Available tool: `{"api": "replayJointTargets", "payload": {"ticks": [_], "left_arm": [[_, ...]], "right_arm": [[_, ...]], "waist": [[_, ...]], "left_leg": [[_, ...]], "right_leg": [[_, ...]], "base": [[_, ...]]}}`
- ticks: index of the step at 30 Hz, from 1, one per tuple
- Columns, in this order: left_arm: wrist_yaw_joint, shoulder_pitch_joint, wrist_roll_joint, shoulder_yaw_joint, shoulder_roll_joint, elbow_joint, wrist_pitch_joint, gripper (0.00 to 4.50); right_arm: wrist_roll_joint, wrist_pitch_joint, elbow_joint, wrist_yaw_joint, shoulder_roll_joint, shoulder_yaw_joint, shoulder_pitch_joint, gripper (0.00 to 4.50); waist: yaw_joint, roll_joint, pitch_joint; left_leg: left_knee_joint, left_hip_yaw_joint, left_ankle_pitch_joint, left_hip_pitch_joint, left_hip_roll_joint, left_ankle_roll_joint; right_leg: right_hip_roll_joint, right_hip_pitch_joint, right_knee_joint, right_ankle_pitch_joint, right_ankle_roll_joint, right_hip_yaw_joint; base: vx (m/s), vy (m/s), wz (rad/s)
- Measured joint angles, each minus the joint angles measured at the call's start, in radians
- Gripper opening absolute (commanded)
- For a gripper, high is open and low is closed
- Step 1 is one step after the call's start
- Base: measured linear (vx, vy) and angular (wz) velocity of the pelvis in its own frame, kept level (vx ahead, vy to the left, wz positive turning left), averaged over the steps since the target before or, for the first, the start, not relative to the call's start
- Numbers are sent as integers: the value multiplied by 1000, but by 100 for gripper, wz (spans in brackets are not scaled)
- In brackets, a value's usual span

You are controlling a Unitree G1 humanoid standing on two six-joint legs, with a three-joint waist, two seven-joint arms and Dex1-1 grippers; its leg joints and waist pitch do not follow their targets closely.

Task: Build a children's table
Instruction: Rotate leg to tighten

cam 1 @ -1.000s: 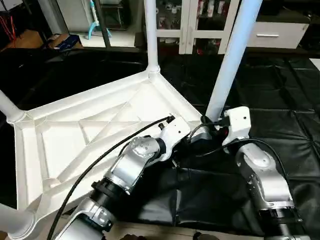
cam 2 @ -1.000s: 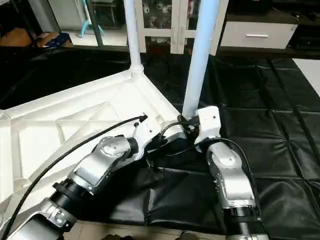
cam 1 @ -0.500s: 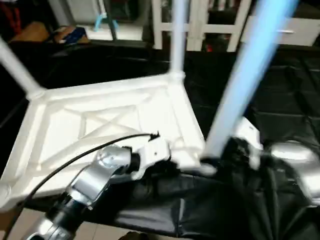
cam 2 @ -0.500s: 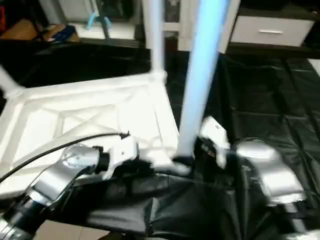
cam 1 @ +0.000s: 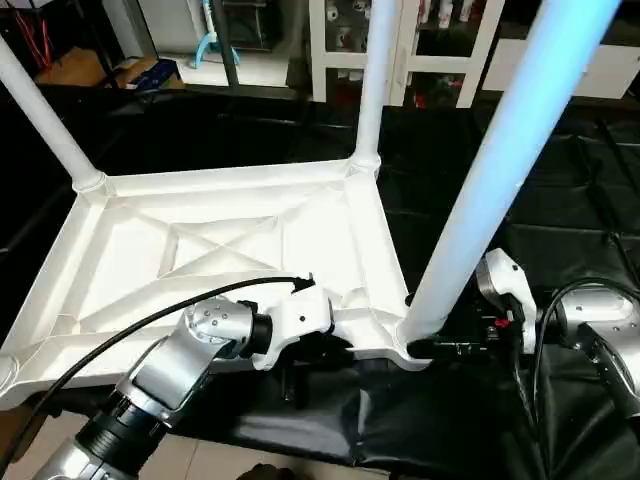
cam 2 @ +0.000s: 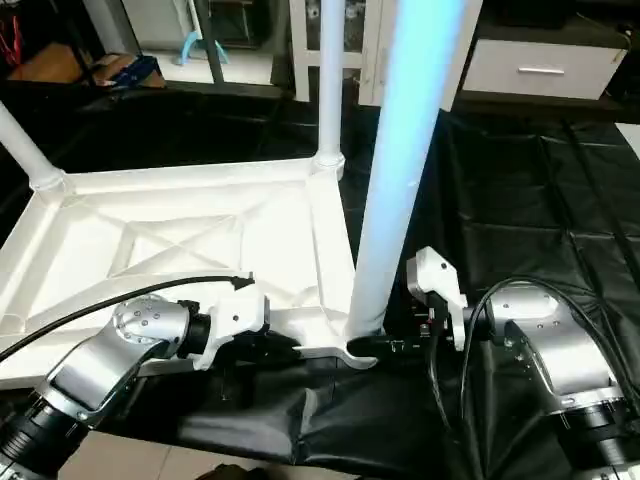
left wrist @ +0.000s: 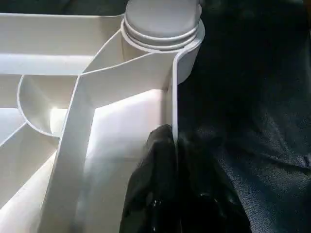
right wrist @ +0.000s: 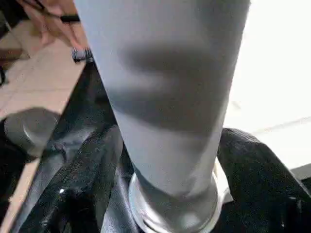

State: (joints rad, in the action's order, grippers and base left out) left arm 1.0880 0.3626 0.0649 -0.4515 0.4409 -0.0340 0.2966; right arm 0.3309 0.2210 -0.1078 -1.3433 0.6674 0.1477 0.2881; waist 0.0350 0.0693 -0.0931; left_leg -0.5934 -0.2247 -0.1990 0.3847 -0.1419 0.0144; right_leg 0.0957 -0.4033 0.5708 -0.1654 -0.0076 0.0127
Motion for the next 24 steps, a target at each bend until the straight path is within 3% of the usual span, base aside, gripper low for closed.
{"api": "replayJointTargets", "payload": {"ticks": [9, 17, 22, 24], "left_arm": [[-1, -1, 1, 0, 0, 9, 7, 0], [-2, -7, 0, 5, 10, 16, 13, 0], [-59, 10, -31, 18, -15, -18, 12, 0], [-142, 46, -61, 31, -80, -84, 11, 0]], "right_arm": [[-22, -16, -52, 16, -37, 18, 18, 222], [-23, -23, -60, 46, -69, 11, 18, 206], [-26, 1, -59, 178, -130, -25, -1, 205], [-55, 28, -50, 342, -201, -76, -16, 204]], "waist": [[0, -1, -1], [-8, -2, -1], [-16, -3, -2], [-23, -4, -2]], "left_leg": [[-2, 0, 0, 1, 0, 0], [-3, 0, 0, 0, 0, 0], [-3, 1, 0, -1, 0, -1], [-3, 1, 2, -1, 0, -3]], "right_leg": [[0, 0, 1, 0, 0, 0], [0, -1, 3, 0, 0, 0], [0, -1, 5, -1, 1, 0], [0, -1, 5, -4, 7, -1]], "base": [[0, 0, 0], [0, 0, 0], [0, 0, 0], [0, 0, 0]]}}
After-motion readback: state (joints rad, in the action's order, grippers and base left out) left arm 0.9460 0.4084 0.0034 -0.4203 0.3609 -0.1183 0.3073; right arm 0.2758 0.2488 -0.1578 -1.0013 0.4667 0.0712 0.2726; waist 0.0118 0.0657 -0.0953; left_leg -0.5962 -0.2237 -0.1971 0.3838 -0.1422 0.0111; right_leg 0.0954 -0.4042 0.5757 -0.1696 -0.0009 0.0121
